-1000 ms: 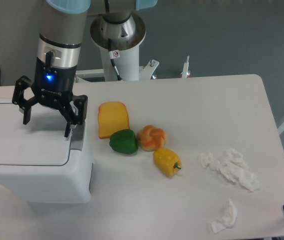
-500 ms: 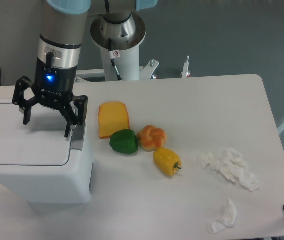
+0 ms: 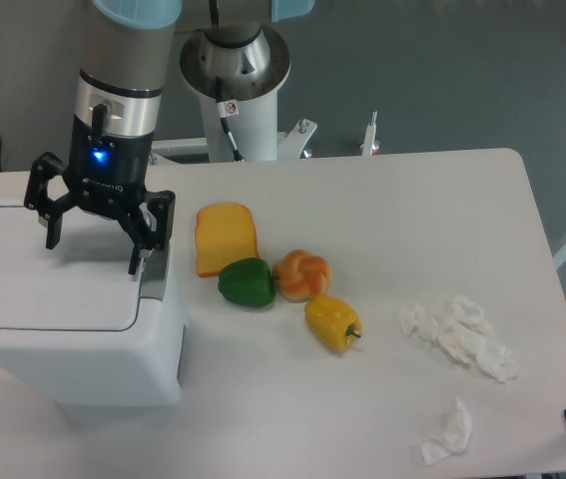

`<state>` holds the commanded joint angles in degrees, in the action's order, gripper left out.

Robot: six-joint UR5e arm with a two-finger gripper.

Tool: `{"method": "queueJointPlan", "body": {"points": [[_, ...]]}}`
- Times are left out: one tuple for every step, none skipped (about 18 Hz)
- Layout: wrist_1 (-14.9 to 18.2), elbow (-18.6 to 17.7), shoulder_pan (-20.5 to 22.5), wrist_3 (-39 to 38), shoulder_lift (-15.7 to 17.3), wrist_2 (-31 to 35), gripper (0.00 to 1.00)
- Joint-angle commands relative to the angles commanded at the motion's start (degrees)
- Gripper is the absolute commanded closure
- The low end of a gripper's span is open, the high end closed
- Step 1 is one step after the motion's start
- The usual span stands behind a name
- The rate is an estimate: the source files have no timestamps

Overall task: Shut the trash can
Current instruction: 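Hold the gripper on the closed lid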

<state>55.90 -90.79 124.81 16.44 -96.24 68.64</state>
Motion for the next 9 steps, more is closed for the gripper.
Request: {"method": "queueJointPlan", "body": {"points": [[0.0, 0.0, 0.1, 0.0, 0.0, 0.0, 0.0], [0.0, 0.0, 0.0, 0.0, -0.1, 0.0, 0.0], [0.0, 0.0, 0.0, 0.0, -0.3, 0.0, 0.0], [0.0, 0.0, 0.1, 0.0, -0.3, 0.0, 0.0], [0.0, 0.0, 0.0, 0.0, -0.3, 0.0, 0.0], [0.0, 0.0, 0.0, 0.0, -0.3, 0.0, 0.0], [0.0, 0.0, 0.0, 0.0, -0.3, 0.0, 0.0], [0.0, 0.0, 0.0, 0.0, -0.4, 0.0, 0.0], [0.0, 0.0, 0.0, 0.0, -0.4, 0.0, 0.0]]}}
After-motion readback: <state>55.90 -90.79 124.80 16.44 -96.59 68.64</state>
